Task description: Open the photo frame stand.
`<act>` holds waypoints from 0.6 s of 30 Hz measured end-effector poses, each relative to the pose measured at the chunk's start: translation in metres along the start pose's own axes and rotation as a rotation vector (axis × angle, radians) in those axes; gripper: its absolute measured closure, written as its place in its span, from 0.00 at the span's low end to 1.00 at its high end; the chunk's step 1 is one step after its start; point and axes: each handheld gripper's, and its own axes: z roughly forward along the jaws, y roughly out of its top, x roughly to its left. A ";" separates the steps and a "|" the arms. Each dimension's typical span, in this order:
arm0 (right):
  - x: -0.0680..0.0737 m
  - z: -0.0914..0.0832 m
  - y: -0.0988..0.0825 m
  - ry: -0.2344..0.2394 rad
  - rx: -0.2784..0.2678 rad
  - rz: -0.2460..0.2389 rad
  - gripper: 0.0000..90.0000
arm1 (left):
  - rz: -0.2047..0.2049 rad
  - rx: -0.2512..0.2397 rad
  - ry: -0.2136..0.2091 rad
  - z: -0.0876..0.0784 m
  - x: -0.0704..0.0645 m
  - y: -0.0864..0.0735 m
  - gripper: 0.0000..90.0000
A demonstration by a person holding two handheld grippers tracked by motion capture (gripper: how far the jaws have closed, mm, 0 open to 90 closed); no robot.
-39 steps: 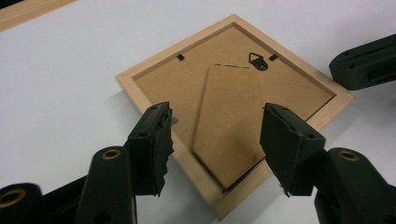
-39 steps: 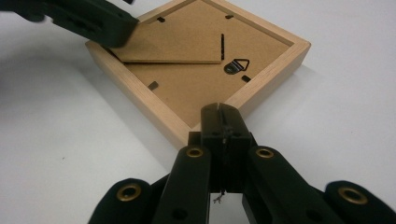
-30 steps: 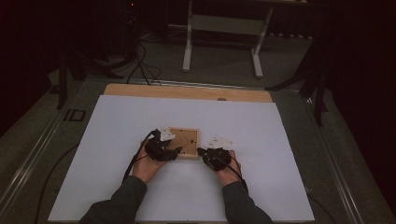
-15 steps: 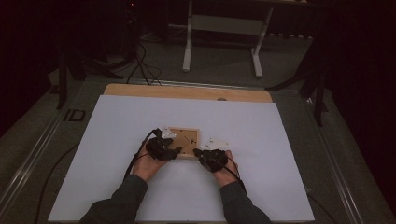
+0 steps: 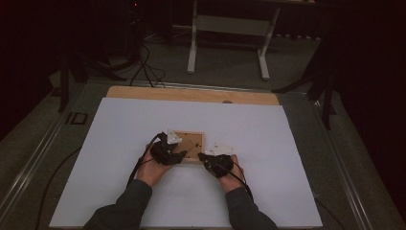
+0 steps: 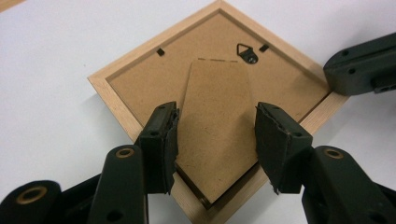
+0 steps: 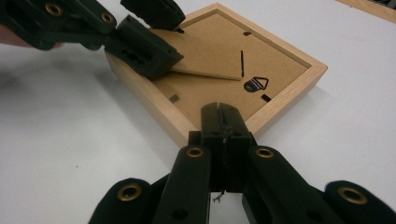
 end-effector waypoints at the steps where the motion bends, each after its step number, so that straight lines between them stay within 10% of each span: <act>1: 0.000 0.000 0.000 0.001 0.000 0.001 1.00 | -0.010 -0.010 -0.004 -0.001 0.001 0.000 0.56; 8: -0.001 0.000 -0.001 0.008 -0.003 0.000 1.00 | -0.051 -0.073 0.008 -0.007 0.003 0.002 0.69; 18: -0.001 0.000 -0.001 0.007 -0.004 -0.001 1.00 | 0.006 -0.029 -0.011 -0.004 -0.003 -0.001 0.47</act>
